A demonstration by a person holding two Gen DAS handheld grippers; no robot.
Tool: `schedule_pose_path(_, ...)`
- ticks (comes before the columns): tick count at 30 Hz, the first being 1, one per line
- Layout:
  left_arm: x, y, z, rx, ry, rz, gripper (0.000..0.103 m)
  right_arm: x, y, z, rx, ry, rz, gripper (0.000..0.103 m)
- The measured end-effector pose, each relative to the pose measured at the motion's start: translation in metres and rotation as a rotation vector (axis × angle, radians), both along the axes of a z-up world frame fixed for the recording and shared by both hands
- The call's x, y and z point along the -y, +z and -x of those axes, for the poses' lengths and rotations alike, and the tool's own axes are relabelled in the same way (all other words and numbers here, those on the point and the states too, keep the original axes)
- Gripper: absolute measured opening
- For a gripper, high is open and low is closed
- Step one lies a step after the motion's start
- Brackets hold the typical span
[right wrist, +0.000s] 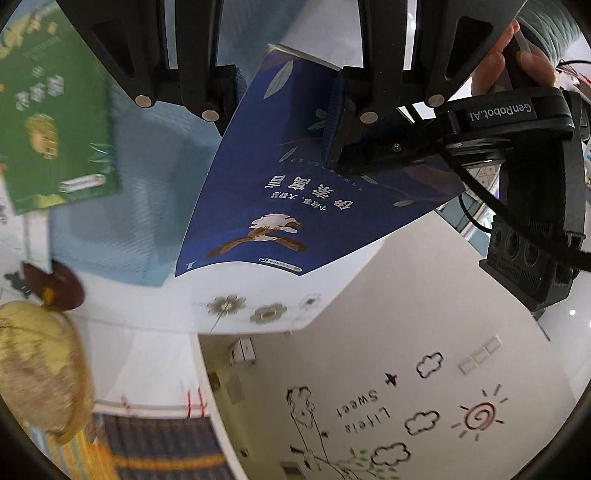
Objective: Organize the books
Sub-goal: 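Carry the dark-blue book with the left gripper toward the book stack, then lower the dark-blue book onto the light-blue book, open left gripper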
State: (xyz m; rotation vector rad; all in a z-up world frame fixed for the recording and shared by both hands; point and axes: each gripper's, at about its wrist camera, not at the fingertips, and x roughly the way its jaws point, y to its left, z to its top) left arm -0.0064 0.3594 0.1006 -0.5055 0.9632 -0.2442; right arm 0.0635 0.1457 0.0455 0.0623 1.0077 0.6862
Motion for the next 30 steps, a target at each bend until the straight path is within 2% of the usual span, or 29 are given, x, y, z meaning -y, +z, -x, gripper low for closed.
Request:
schedule_pose_path(8,-0.028,-0.031,-0.014,-0.029,0.019,0.072,0.020,-0.022,-0.024,-0.021,-0.064,-0.020,0.014,0.033)
schedule_pose_path(14,-0.036,-0.050,-0.008,-0.075,0.035,0.093,0.028,-0.021,-0.039,-0.025,-0.129,-0.032,0.016,0.033)
schedule_pose_path(16,-0.041,-0.057,-0.006,-0.098,0.056,0.104,0.030,-0.023,-0.045,-0.027,-0.150,-0.028,0.017,0.033)
schedule_pose_path(20,-0.053,-0.065,0.000,-0.133,0.114,0.149,0.028,-0.030,-0.052,-0.029,-0.157,-0.028,0.025,0.033)
schedule_pose_path(22,-0.057,-0.068,0.005,-0.142,0.152,0.154,0.029,-0.030,-0.057,-0.032,-0.189,-0.032,0.020,0.033)
schedule_pose_path(25,-0.065,-0.074,0.018,-0.170,0.224,0.140,0.030,-0.032,-0.067,-0.035,-0.241,-0.027,0.017,0.033)
schedule_pose_path(30,-0.069,-0.078,0.035,-0.205,0.282,0.057,0.030,-0.036,-0.082,-0.033,-0.273,-0.006,0.067,0.034)
